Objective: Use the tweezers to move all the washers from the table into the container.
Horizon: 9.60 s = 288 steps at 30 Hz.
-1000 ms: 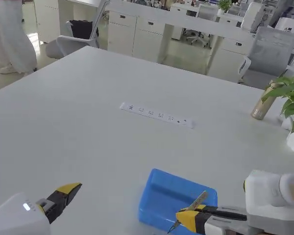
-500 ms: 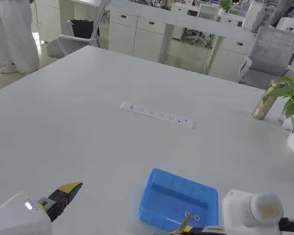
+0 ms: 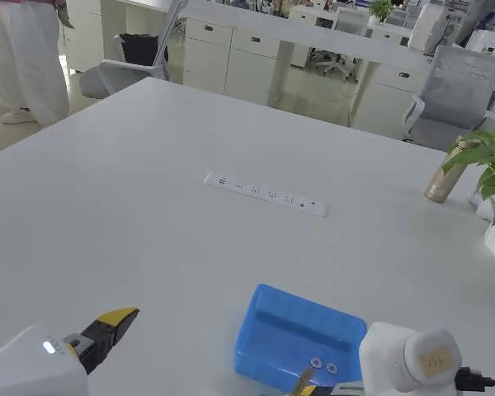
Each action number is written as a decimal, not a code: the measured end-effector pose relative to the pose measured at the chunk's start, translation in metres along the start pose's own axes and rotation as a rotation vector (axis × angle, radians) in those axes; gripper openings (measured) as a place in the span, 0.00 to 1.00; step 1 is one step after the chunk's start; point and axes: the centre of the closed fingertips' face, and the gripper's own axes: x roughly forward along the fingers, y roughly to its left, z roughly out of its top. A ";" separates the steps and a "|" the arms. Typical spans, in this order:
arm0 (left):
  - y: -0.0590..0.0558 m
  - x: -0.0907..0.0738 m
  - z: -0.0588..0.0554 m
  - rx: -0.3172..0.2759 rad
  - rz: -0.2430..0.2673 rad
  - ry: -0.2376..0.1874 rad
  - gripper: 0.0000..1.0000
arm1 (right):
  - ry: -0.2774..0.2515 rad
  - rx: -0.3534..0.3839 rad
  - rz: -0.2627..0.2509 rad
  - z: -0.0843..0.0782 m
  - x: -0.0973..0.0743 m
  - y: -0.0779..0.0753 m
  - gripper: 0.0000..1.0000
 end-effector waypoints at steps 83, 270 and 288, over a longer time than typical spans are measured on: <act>0.000 0.000 -0.003 0.002 -0.005 0.017 0.89 | -0.188 0.292 -0.209 0.044 -0.023 -0.115 0.03; 0.004 -0.001 -0.008 0.009 0.008 0.040 0.83 | -0.187 0.073 -0.067 0.044 -0.012 -0.018 0.03; 0.005 -0.002 -0.005 0.001 0.012 0.023 0.82 | -0.035 -0.099 -0.108 0.021 0.016 -0.024 0.03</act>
